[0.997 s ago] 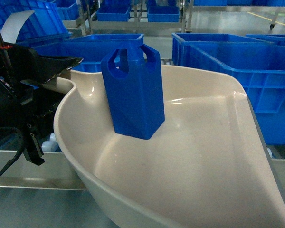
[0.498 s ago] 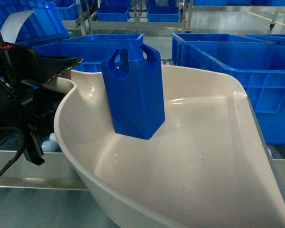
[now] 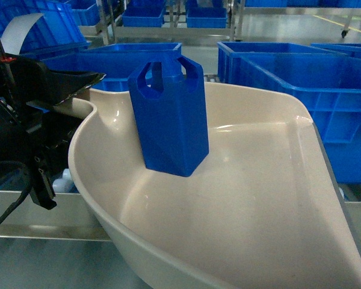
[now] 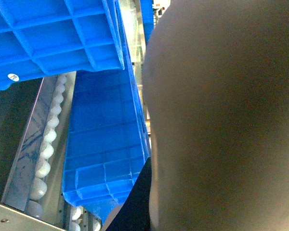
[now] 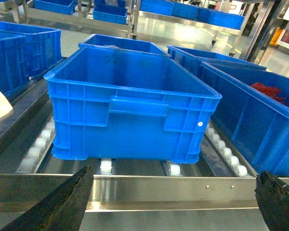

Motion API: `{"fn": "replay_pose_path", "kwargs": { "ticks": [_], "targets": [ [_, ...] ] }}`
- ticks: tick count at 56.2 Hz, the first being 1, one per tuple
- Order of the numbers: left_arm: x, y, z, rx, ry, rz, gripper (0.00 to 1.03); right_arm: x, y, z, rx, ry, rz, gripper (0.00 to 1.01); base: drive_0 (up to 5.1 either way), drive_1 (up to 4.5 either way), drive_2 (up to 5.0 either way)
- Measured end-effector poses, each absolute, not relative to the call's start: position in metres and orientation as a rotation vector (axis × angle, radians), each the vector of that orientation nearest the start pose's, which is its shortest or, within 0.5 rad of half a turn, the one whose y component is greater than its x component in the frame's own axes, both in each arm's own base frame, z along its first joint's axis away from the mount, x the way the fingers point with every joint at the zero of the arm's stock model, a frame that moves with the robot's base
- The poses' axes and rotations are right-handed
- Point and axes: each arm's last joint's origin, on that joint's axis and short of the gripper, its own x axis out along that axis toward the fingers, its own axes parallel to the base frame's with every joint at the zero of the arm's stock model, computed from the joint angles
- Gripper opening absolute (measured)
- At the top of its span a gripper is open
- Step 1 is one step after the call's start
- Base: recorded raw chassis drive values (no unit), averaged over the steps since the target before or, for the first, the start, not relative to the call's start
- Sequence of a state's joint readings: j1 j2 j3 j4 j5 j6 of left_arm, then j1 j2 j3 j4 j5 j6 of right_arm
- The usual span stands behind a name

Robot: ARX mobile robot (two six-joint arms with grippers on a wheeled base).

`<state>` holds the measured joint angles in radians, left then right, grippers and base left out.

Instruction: Place part in tray to right shelf

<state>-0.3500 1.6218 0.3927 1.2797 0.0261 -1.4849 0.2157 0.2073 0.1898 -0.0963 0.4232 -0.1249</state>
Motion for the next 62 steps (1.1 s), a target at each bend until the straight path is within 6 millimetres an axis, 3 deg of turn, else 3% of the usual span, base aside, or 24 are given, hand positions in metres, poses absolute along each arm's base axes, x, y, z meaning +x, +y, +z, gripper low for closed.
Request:
{"fn": "replay_pose_path", "kwargs": {
  "ticks": [10, 13, 20, 34, 45, 62],
  "targets": [
    [0.252, -0.093, 0.161, -1.474, 0.239, -0.342, 0.14, 0.101, 0.010, 0.203, -0.160, 0.121, -0.200, 0.98, 0.0, 0.00, 0.0],
    [0.251, -0.093, 0.160, -1.425, 0.314, -0.344, 0.14, 0.101, 0.010, 0.203, -0.160, 0.121, -0.200, 0.98, 0.0, 0.00, 0.0],
    [0.228, -0.097, 0.161, -1.305, 0.417, -0.469, 0.14, 0.101, 0.010, 0.203, -0.160, 0.121, -0.200, 0.98, 0.0, 0.00, 0.0],
    [0.214, -0.090, 0.187, -1.328, 0.328, -0.518, 0.14, 0.101, 0.010, 0.203, -0.160, 0.121, -0.200, 0.98, 0.0, 0.00, 0.0],
    [0.215, -0.079, 0.201, -1.372, 0.277, -0.451, 0.14, 0.101, 0.010, 0.203, -0.160, 0.121, -0.200, 0.98, 0.0, 0.00, 0.0],
    [0.236, -0.064, 0.237, -1.393, 0.084, -0.373, 0.14, 0.101, 0.010, 0.203, -0.160, 0.121, -0.200, 0.98, 0.0, 0.00, 0.0]
  ]
}}
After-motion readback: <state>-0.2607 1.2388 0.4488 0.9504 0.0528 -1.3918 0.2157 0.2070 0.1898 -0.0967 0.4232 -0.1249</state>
